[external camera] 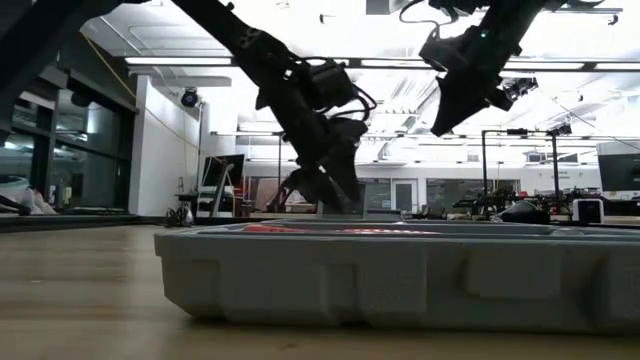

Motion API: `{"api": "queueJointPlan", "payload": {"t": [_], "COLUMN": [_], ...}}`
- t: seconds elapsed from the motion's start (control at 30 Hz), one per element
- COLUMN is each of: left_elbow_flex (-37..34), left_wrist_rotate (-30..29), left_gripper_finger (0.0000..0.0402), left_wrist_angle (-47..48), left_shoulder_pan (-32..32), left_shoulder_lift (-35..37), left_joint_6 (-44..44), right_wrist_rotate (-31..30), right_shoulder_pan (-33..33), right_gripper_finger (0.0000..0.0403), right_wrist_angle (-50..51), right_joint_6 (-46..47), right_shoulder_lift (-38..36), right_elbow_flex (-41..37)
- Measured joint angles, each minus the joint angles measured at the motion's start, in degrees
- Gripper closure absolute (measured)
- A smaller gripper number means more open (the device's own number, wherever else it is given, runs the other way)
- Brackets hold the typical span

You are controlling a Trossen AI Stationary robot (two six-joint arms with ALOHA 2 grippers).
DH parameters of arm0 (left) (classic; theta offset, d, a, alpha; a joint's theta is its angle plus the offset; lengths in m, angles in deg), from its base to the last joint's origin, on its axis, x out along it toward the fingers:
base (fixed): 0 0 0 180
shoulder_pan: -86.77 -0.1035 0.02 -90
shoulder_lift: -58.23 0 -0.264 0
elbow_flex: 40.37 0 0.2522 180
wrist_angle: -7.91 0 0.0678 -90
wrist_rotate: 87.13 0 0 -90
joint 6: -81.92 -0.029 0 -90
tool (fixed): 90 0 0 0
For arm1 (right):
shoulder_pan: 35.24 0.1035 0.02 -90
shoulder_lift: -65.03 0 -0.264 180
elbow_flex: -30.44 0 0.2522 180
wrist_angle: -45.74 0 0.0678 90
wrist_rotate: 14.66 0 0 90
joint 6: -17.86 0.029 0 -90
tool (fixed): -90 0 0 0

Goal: Prefit tool cases
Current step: Put the orange hex key set into the gray prefit tool case

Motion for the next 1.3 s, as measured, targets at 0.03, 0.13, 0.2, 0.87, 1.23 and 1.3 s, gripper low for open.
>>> {"api": "queueJointPlan", "payload": {"t": [0.03,0.13,0.2,0.87,1.23,1.3], "left_elbow_flex": [0.3,0.3,0.3,0.4,0.5,0.5], "left_wrist_rotate": [0.0,0.6,0.0,-2.3,-14.4,-15.6], "left_gripper_finger": [0.0178,0.0178,0.0178,0.0179,0.0197,0.0218], "left_wrist_angle": [0.3,1.3,1.2,-1.7,-2.1,-1.9], "left_shoulder_pan": [0.1,0.4,0.6,3.2,6.3,6.6], "left_shoulder_lift": [-0.5,-0.8,-0.8,-5.0,-6.4,-6.5], "left_joint_6": [-0.1,-0.3,-1.1,0.2,0.2,0.6], "right_wrist_rotate": [-0.2,-0.6,-1.6,-2.7,-2.7,-2.7], "right_shoulder_pan": [0.0,0.0,0.0,0.0,0.0,0.0], "right_gripper_finger": [0.0403,0.0403,0.0403,0.0403,0.0403,0.0403], "right_wrist_angle": [0.1,0.2,0.5,1.1,1.3,1.3], "right_joint_6": [0.0,-0.3,-0.4,-1.4,-1.5,-1.5], "right_shoulder_lift": [0.0,0.0,0.0,0.0,0.0,0.0], "right_elbow_flex": [0.0,0.0,0.0,0.0,-0.1,-0.1]}}
